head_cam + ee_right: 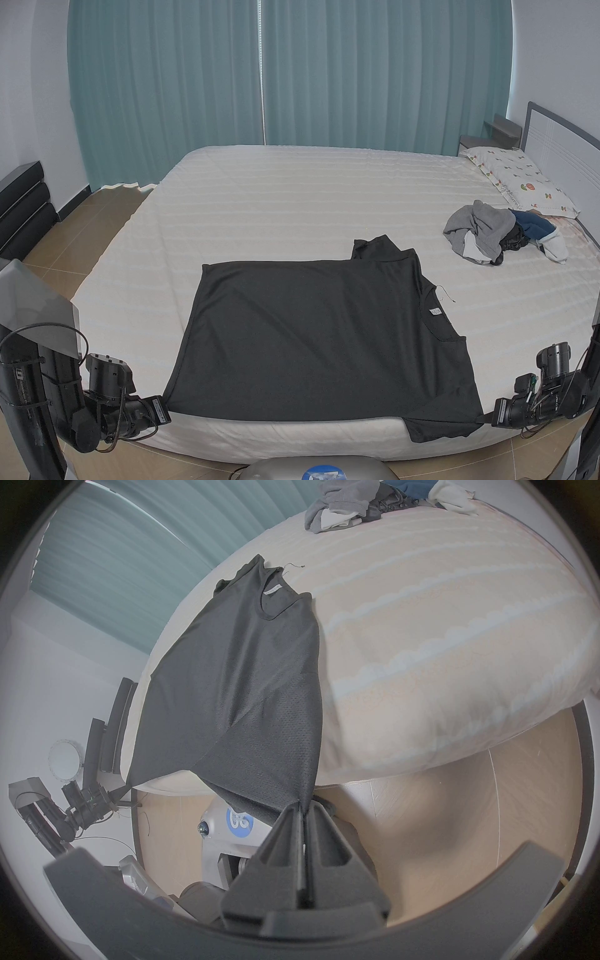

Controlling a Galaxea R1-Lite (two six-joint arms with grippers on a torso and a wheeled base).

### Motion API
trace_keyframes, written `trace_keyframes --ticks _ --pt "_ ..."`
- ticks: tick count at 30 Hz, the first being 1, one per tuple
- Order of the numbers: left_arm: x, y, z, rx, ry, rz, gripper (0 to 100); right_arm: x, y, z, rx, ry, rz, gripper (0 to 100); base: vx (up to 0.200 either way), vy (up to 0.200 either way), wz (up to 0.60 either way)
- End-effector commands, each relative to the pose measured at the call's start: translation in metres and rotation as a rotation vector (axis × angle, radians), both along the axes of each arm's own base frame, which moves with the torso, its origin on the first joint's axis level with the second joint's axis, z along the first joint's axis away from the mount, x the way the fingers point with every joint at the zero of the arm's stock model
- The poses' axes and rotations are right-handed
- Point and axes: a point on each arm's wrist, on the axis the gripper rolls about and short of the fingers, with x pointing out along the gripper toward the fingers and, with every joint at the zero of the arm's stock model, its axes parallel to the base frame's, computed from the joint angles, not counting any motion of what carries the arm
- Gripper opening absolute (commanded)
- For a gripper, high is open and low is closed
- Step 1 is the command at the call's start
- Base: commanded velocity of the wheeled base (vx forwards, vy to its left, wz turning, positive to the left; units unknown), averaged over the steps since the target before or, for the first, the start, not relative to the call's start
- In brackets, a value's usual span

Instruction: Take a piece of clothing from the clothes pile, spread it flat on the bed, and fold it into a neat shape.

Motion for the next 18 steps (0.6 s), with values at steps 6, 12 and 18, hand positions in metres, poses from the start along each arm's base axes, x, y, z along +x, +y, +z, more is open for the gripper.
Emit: trace_keyframes --ticks 6,12,18 --pt "-0.012 0.002 0.011 0.071 0.033 -0.025 0 -0.011 0.002 0.013 -0.016 -0.008 0.001 0 0.000 0.000 0.00" --pt "-0.020 0.002 0.015 0.098 0.075 -0.064 0 -0.016 0.003 0.014 -0.045 0.021 0.007 0 0.000 0.000 0.00" --pt "-0.025 0.002 0.012 0.122 0.130 -0.092 0 -0.024 0.006 0.022 -0.068 0.028 0.010 0 0.000 0.000 0.00"
